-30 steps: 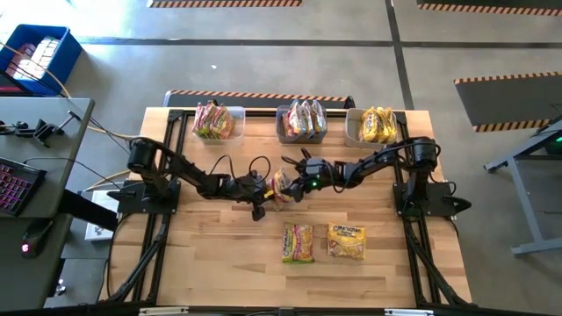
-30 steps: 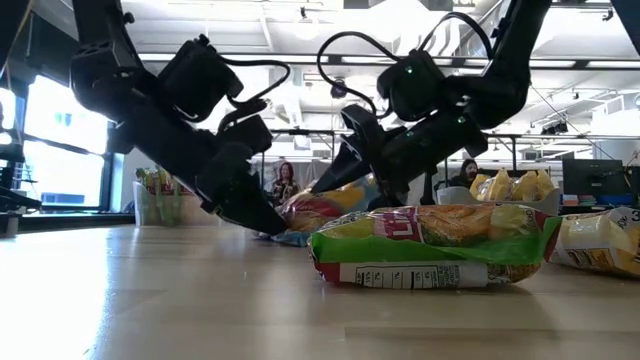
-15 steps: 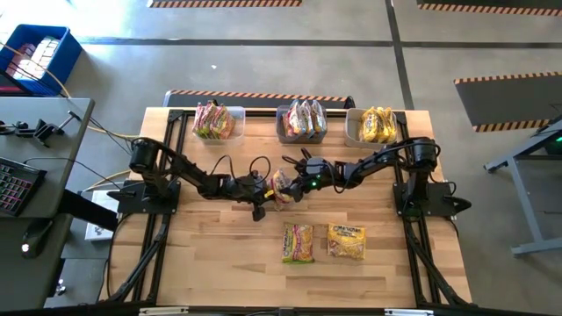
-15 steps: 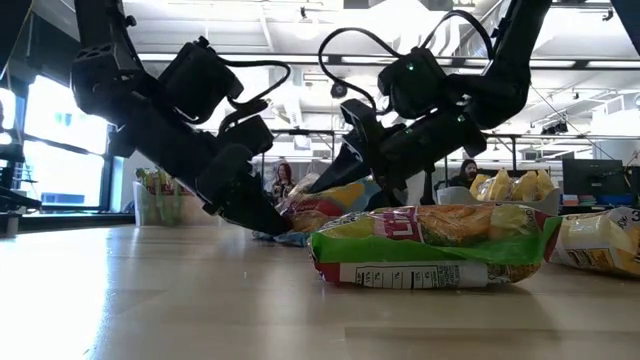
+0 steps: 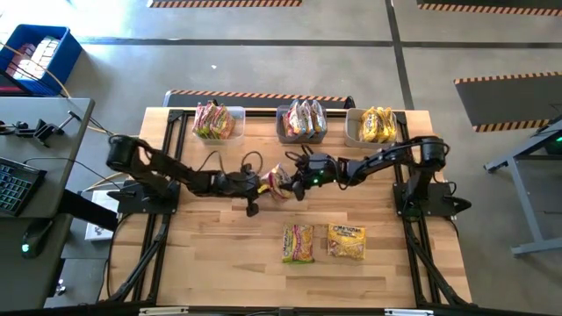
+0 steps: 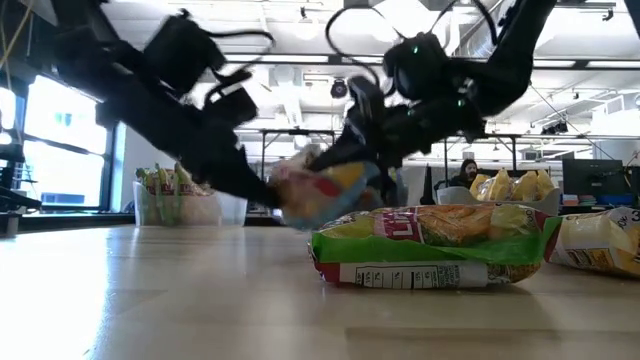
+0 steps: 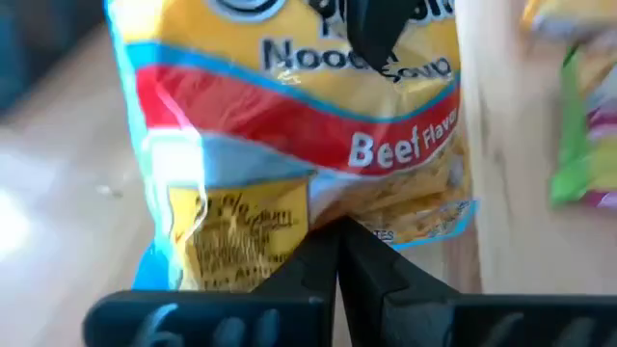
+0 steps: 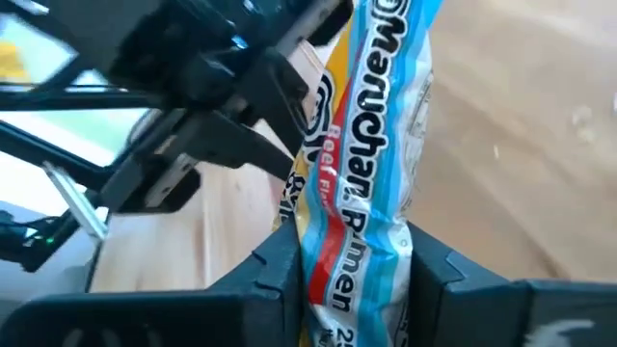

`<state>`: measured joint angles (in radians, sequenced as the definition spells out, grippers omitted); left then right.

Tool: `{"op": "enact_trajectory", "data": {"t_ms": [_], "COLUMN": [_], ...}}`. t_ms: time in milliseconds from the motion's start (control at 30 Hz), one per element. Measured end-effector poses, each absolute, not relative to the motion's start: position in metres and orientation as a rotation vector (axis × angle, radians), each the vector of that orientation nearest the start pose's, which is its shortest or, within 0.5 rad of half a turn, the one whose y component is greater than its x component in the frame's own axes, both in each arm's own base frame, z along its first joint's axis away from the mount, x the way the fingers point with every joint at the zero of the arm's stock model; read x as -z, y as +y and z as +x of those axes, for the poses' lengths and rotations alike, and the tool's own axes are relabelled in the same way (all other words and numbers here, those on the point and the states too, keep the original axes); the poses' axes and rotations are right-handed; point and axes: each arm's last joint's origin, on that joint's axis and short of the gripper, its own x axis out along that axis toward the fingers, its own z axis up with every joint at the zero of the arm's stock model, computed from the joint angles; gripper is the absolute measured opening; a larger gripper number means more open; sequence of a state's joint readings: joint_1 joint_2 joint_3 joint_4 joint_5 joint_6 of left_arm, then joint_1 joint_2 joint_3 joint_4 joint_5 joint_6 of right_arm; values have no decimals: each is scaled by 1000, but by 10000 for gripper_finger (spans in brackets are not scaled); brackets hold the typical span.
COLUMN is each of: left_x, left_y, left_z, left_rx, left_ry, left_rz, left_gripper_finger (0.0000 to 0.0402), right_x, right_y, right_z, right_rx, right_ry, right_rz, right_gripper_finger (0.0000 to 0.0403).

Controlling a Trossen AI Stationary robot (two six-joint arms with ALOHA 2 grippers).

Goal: Sort Maruchan noodles
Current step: Put the blue noodle pack into the black bin

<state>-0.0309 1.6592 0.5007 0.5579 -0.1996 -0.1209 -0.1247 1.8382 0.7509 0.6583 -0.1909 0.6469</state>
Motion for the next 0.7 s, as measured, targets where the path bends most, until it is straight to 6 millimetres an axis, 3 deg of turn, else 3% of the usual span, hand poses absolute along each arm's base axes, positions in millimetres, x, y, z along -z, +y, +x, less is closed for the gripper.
{"op": "enact_trajectory", "data": {"t_ms": [167, 367, 533, 700], "left_x": [-126, -133, -135, -136], "left_y": [-1, 6, 12, 13], "left_z": [245, 208, 198, 199], "left_rx": [-199, -206, -240, -242], "left_ry": [394, 211, 186, 186], "left_rz": [-70, -97, -105, -103], "left_gripper_finger": [1, 1, 1, 1], "right_x": [-164, -226, -274, -286], "right_y": [-52, -96, -144, -191], "right_z": [333, 325, 329, 336], "right_rx": [111, 322, 500, 659], "right_ry": [345, 329, 367, 484], "right_rz": [674, 672, 660, 716], "right_gripper_finger": [91, 90, 90, 90]}}
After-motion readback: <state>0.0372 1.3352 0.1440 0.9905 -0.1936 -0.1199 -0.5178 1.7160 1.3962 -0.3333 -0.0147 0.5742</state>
